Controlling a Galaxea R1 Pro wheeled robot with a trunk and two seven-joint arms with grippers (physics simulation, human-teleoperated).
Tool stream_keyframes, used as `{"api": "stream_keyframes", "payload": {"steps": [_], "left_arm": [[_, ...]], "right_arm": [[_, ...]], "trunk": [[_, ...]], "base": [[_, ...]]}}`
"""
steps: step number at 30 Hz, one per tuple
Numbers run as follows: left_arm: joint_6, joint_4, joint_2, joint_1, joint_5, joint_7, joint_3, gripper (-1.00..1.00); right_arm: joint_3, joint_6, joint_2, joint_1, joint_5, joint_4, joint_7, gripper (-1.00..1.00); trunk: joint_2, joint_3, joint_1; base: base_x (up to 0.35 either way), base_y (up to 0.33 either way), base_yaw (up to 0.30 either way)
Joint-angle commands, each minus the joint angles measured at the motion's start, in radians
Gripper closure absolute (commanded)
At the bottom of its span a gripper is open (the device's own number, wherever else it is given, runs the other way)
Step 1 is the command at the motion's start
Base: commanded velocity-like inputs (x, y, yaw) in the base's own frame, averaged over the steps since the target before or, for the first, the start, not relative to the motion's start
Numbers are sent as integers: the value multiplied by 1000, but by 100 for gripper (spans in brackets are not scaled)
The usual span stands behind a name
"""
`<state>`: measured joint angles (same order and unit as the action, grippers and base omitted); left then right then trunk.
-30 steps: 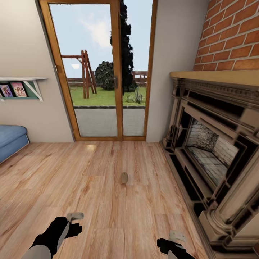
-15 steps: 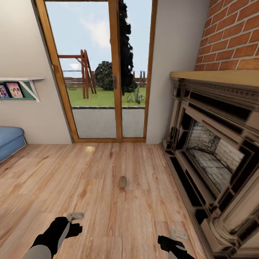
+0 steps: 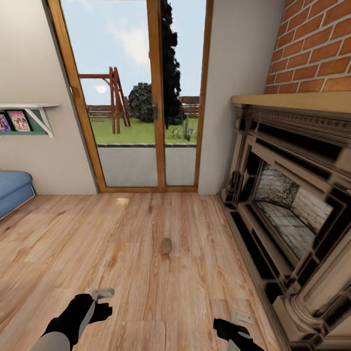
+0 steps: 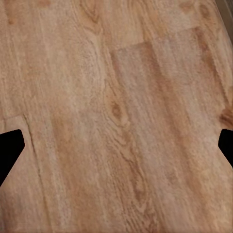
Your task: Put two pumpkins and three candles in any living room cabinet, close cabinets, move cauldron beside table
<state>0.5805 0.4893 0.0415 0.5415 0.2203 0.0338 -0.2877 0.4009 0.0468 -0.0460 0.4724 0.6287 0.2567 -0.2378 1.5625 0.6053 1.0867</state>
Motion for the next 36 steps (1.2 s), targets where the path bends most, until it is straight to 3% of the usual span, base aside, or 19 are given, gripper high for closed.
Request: {"api": "stream_keyframes", "payload": {"steps": [1,13,16,19,22,28,32,36], "left_arm": [[0,0,-1,0,-3,0,0,-100],[3,0,-8,0,-13,0,0,-100],[4,0,-8,0,-13,0,-1,-100],[4,0,-7,0,-13,0,-13,-100],[3,0,-6,0,-12,-3,-44,-100],[1,0,-1,0,-12,-7,-75,-100],[1,0,-1,0,-12,-8,-78,-100],[1,0,-2,0,-12,-8,-79,-100]], "right_arm": [[0,0,0,0,0,0,0,-100],[-1,-1,-2,0,0,3,-4,-100],[-2,-28,-16,1,2,17,-10,-100],[-4,-170,-67,24,3,74,-57,-100],[-6,-314,-92,65,3,131,-147,-100],[-7,-464,-111,129,9,236,-264,-100],[-5,-604,-129,146,4,283,-276,-100],[-2,-637,-129,146,2,343,-280,-100]], "trunk": [[7,3,4],[91,41,50],[112,50,61],[133,60,73],[154,69,84],[196,88,107],[224,100,123],[252,113,138]], "base": [[0,0,0],[-120,0,0],[-65,0,0],[-19,0,0],[-6,0,0],[-1,0,0],[0,0,0],[0,0,0]]}}
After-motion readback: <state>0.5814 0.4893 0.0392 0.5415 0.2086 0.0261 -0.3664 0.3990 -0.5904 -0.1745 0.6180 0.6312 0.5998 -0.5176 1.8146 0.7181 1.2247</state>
